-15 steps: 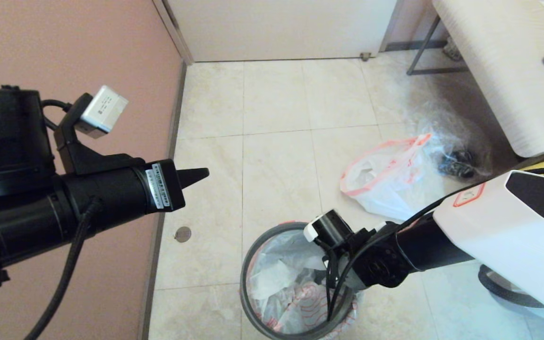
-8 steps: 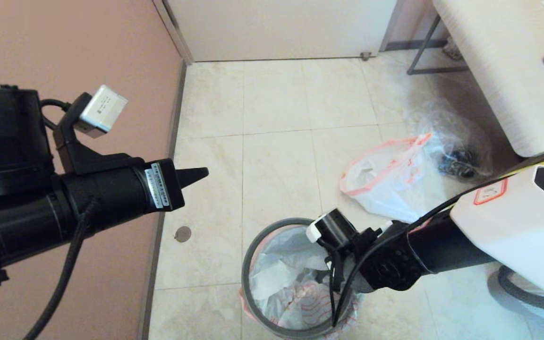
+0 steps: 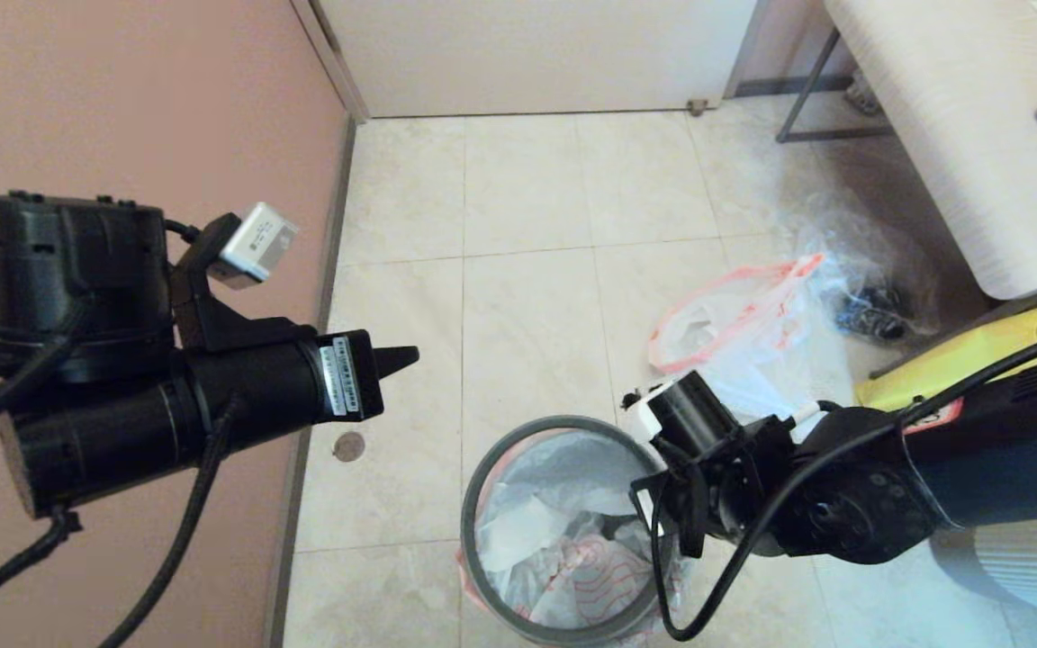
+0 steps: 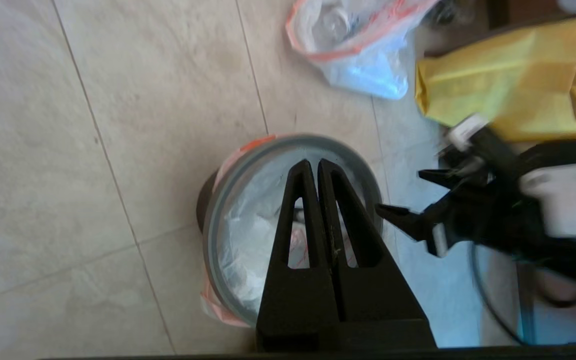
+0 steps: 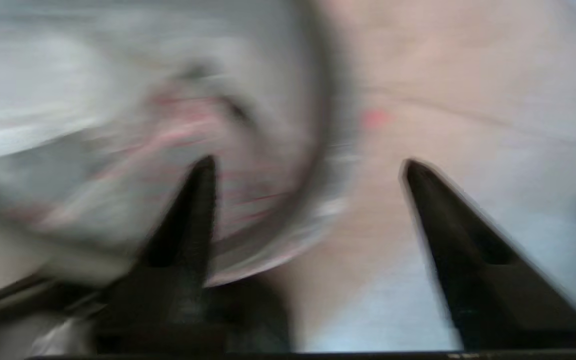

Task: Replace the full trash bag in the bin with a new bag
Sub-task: Place the trash can ring on the trash can

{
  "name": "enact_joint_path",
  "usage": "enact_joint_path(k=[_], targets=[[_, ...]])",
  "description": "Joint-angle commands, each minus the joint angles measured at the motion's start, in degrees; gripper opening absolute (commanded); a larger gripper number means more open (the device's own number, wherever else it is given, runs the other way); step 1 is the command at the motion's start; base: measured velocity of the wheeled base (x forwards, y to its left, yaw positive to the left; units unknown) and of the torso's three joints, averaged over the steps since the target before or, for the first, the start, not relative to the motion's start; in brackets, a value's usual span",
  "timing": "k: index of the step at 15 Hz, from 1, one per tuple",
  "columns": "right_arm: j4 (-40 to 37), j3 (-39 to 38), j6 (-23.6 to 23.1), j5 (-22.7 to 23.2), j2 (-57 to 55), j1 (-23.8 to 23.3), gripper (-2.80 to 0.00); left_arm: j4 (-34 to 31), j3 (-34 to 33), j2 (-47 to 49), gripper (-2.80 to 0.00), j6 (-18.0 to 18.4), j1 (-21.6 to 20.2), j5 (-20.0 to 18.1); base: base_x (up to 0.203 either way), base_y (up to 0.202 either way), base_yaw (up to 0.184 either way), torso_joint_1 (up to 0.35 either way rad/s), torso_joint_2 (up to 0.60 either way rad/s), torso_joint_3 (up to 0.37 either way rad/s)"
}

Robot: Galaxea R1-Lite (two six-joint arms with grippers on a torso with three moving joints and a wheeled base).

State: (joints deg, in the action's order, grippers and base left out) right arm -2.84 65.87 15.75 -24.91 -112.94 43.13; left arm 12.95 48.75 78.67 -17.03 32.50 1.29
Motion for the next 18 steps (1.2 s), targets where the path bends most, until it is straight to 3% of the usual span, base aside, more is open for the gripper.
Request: enact_joint_path(k=[1, 7, 18], targets=[[0.02, 0.09, 0.95, 4.33, 1.57, 0.11, -2.8, 0.14, -0.06, 1.56, -2.8, -0.11, -0.85, -0.23, 0.0, 0.0, 0.0, 0.0, 0.0, 0.0], [0.03, 2.32, 1.16, 1.76, -7.85, -1.24, -2.8, 0.15, 0.35, -0.42, -2.8, -0.03, -1.91, -1.03, 0.0, 0.0, 0.0, 0.0, 0.0, 0.0], [-0.15, -0.97, 1.47, 0.55, -8.66, -2.49, -2.8, 0.24, 0.38, -0.45, -2.8, -0.02, -2.0, -1.03, 0.0, 0.0, 0.0, 0.0, 0.0, 0.0]])
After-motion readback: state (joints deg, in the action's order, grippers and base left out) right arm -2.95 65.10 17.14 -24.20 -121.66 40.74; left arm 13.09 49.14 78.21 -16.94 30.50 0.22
